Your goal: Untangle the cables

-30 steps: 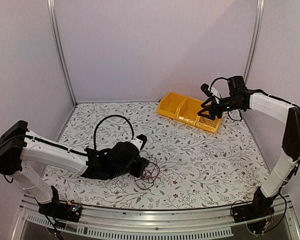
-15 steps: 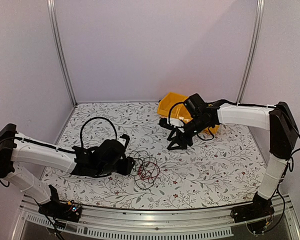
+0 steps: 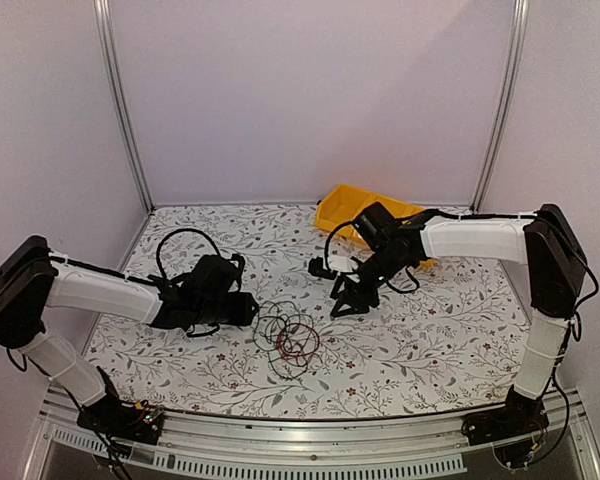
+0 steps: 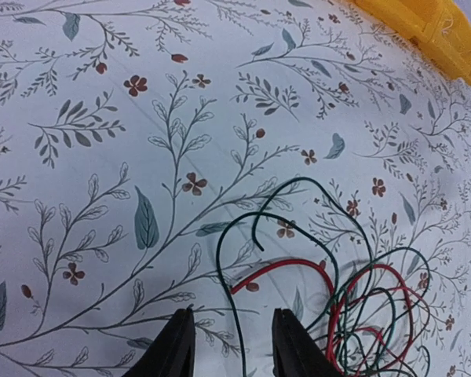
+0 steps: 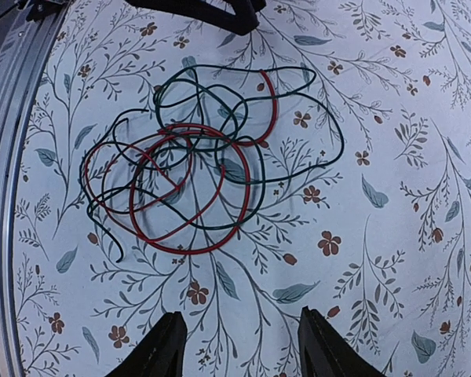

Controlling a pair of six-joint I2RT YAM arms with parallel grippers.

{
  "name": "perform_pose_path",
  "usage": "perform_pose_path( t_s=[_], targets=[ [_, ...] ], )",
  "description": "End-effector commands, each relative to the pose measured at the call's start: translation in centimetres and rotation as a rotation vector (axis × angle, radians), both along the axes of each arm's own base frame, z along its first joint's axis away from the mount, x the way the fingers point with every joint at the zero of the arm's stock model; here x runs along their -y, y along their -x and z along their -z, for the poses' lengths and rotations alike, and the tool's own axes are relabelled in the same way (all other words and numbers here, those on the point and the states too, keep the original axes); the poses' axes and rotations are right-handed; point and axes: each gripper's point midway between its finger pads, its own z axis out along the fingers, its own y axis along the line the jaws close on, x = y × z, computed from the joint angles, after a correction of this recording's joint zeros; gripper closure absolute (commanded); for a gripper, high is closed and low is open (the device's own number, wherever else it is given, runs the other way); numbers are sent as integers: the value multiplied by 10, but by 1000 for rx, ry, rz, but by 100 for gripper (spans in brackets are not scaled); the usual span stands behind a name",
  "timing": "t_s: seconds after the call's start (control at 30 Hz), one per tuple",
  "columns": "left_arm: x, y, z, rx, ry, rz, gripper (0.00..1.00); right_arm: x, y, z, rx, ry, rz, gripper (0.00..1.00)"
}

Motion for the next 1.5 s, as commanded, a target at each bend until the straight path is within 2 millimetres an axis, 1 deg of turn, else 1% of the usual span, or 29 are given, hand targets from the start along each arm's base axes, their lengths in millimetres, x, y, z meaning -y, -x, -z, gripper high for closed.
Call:
perform_pose_path(
  t_s=[0.0, 0.17, 0.3, 0.47, 0.53, 0.57, 0.6, 0.63, 0.67, 0.7, 0.77, 0.83, 0.87, 0.97, 1.0, 1.1, 1.2, 1.27, 1.33, 1.37, 1.47],
  targets=[
    [16, -27, -3, 34, -50, 76, 65, 6, -3, 7, 36, 35, 6, 47],
    [16, -42, 16, 6, -118, 91, 65, 5, -3, 5, 35, 27, 9, 47],
    [17, -47, 33, -24, -165, 106, 67, 6, -4, 8, 36, 36, 14, 47],
    [21, -50, 43, -19, -189, 143, 67, 6, -5, 9, 41, 40, 14, 46],
    [24, -51, 45, -10, -190, 157, 69, 6, -4, 10, 39, 40, 15, 46],
    [26, -52, 46, -6, -190, 171, 72, 6, -5, 12, 37, 42, 16, 46],
    [28, -53, 46, 4, -186, 177, 78, 5, -6, 12, 36, 41, 19, 46],
    [30, -55, 45, 15, -184, 181, 89, 5, -6, 13, 34, 41, 22, 46],
    [32, -56, 44, 29, -180, 187, 95, 4, -7, 14, 30, 42, 27, 45],
    [33, -57, 40, 50, -176, 190, 100, 4, -8, 14, 28, 42, 34, 46],
    [32, -61, 32, 88, -181, 172, 100, 2, -12, 13, 31, 41, 49, 46],
    [32, -63, 13, 142, -170, 165, 100, 0, -17, 7, 34, 32, 72, 46],
    [34, -62, -7, 192, -155, 175, 100, -2, -19, 0, 38, 19, 82, 46],
    [39, -53, -62, 318, -112, 206, 100, -11, -30, -37, 66, -66, 114, 45],
    [41, -48, -82, 360, -96, 218, 100, -14, -34, -55, 80, -105, 127, 43],
    [39, -34, -131, 449, -38, 237, 100, -22, -47, -99, 118, -190, 164, 39],
    [34, -21, -168, 510, 12, 248, 100, -28, -60, -133, 113, -260, 199, 36],
    [28, -16, -189, 540, 36, 243, 100, -33, -66, -146, 78, -294, 216, 35],
    [22, -12, -204, 557, 45, 234, 100, -41, -64, -156, 27, -332, 195, 34],
    [20, -11, -213, 569, 52, 228, 100, -45, -59, -159, 0, -353, 167, 34],
    [14, -9, -238, 602, 69, 214, 100, -54, -36, -181, -82, -438, 51, 32]
  ],
)
